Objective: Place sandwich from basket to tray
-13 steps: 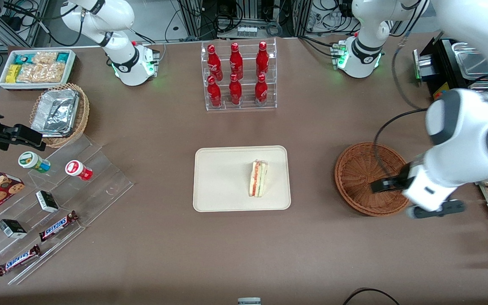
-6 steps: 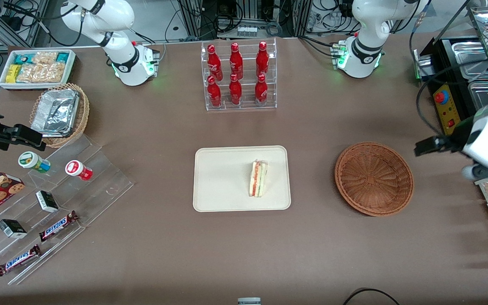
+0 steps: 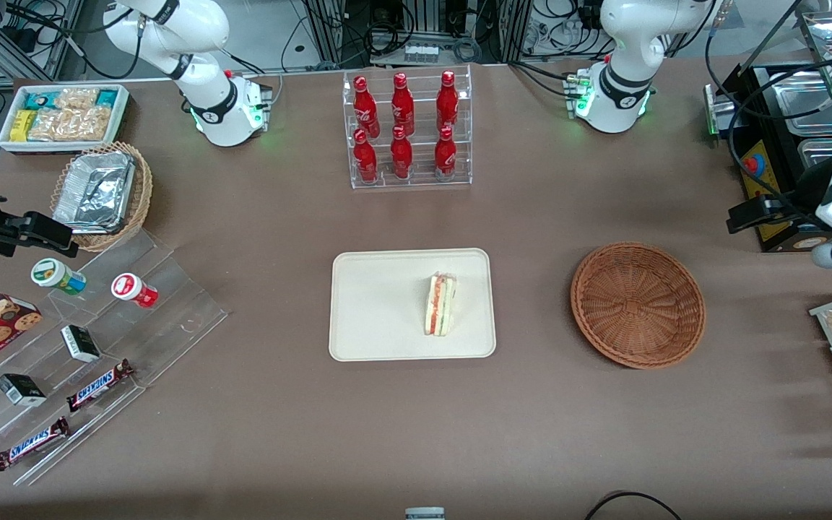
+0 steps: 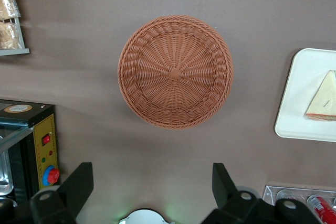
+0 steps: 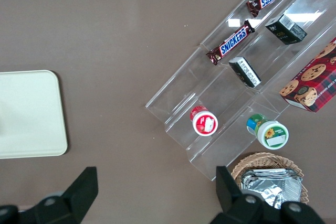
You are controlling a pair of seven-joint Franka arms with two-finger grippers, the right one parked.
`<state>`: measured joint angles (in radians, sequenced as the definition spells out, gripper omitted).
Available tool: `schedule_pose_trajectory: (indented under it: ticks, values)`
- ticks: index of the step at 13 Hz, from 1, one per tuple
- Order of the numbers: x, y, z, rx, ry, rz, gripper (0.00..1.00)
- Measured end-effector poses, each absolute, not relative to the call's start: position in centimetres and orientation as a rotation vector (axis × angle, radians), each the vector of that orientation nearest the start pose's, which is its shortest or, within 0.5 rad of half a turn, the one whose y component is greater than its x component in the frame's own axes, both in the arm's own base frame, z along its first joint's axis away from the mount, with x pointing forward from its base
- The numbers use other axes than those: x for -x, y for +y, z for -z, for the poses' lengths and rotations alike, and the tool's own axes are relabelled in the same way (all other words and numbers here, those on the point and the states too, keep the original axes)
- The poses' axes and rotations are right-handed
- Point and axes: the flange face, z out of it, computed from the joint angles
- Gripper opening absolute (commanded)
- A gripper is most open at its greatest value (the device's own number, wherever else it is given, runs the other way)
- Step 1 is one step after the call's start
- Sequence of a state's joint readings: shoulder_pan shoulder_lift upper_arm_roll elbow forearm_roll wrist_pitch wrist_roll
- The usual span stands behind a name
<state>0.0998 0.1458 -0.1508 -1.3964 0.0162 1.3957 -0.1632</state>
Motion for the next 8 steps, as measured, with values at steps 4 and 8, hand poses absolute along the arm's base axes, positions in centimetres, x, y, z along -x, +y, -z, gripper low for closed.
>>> schedule_pose_trajectory:
  ticks: [4,8]
  values:
    - [-57.5,-1.1,-61.8,3.113,-0.171,-0.227,1.00]
    - [-57.4,-0.6,-62.5,3.111,-0.127,-0.211,1.00]
